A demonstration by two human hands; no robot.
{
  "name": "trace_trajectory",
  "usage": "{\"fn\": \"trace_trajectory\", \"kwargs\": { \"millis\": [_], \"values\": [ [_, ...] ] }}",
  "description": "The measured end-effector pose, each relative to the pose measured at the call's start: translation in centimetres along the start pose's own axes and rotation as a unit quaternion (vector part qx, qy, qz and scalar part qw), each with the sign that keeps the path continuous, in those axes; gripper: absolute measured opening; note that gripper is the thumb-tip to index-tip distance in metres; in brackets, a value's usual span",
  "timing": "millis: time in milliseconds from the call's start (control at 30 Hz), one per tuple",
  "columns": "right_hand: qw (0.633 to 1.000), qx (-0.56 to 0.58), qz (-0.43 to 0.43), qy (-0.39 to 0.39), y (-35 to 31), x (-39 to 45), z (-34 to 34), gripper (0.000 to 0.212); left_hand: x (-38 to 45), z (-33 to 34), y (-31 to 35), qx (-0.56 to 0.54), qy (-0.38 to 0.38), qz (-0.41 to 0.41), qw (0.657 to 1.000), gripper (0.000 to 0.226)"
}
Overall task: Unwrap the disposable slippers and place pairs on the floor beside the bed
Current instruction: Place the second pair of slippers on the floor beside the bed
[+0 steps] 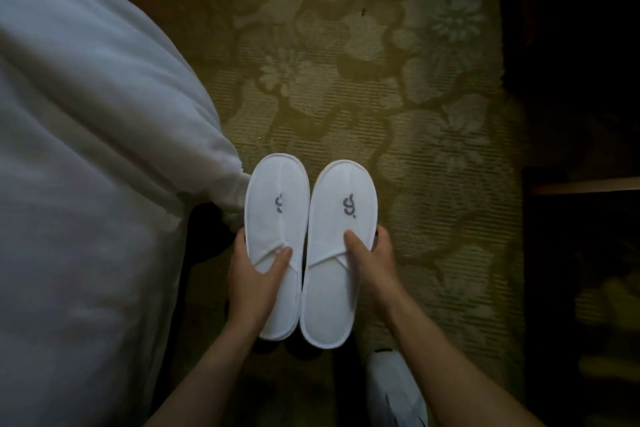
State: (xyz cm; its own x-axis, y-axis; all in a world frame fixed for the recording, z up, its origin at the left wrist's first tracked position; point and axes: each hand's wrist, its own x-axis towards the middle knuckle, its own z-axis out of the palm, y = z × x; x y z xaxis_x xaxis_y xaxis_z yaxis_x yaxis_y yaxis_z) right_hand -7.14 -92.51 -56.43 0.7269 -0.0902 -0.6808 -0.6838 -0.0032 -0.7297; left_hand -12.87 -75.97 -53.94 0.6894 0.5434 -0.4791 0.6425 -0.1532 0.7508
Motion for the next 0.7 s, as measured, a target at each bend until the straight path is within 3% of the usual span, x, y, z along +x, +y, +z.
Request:
{"fn": "trace_trajectory", "kwargs": {
  "millis": [300, 700],
  "values": [
    [1.0, 0.009, -0.015, -0.009, 5.6, 5.5, 3.5, 0.056, 5.9, 2.3, -6.5, 0.013, 0.009, 0.0, 1.0, 0.077],
    [0.994, -0.012, -0.091, 0.059, 7.1, 7.8, 6.9, 0.067, 10.5, 3.0, -9.0, 0.053, 0.032, 0.04, 0.997, 0.079]
  ]
}}
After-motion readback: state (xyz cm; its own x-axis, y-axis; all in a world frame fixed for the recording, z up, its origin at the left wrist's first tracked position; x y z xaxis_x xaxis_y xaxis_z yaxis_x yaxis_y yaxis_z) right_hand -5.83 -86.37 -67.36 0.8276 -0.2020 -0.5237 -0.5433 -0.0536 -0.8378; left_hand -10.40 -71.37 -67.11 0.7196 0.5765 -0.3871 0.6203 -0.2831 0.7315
